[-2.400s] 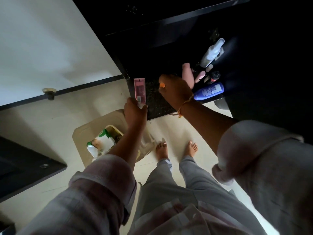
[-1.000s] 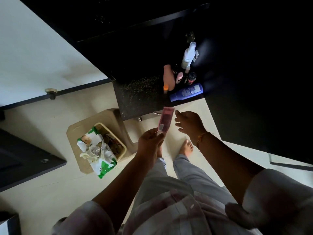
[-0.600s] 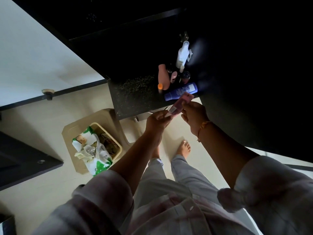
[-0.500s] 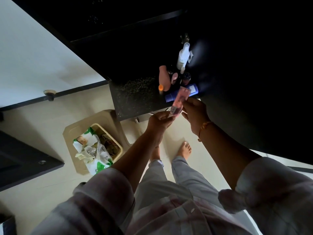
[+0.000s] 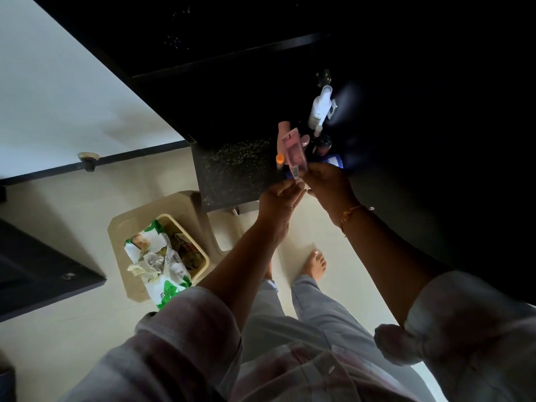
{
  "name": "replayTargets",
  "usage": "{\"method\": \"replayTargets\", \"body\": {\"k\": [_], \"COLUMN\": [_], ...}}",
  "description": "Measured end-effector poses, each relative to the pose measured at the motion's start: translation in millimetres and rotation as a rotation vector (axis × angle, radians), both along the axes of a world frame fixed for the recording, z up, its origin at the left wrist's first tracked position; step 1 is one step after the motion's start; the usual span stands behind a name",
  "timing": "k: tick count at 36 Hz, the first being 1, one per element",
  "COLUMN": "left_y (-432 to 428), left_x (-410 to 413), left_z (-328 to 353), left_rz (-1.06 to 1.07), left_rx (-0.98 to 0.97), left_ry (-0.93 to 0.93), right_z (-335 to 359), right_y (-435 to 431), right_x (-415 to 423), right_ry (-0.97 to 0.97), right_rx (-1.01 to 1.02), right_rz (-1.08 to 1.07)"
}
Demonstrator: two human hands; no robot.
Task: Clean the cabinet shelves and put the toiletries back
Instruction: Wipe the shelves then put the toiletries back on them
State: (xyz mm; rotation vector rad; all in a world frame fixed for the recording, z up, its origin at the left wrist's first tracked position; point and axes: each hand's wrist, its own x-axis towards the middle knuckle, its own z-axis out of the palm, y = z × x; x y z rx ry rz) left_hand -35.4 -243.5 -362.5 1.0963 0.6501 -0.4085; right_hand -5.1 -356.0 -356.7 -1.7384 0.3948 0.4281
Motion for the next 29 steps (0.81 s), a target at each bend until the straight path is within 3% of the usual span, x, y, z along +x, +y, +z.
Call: {"method": "replayTargets", "body": {"k": [3,9,15,29], "left_y": [4,13,21,23], "left_x": [-1,12,37,63], "left_z": [-4,-14,-16,-23], "left_rz": [-0.045,0.002,-0.120,-0.289], "left_rx": [0.136,0.668,0.789,0.839], "left_ry": [-0.019,-0.020,-0.165,-0.178], "right_z": [-7,-23,-35,-48], "right_y": [3,7,11,19], "right_x": [7,14,19,26], "right_ry": [-0.018,-0.048,-0.076,-0.047], "right_rx": [-0.054,-0.177,-0.309,-0.500], "right_rz": [-0.013,-0.049,0.040,-0.002]}}
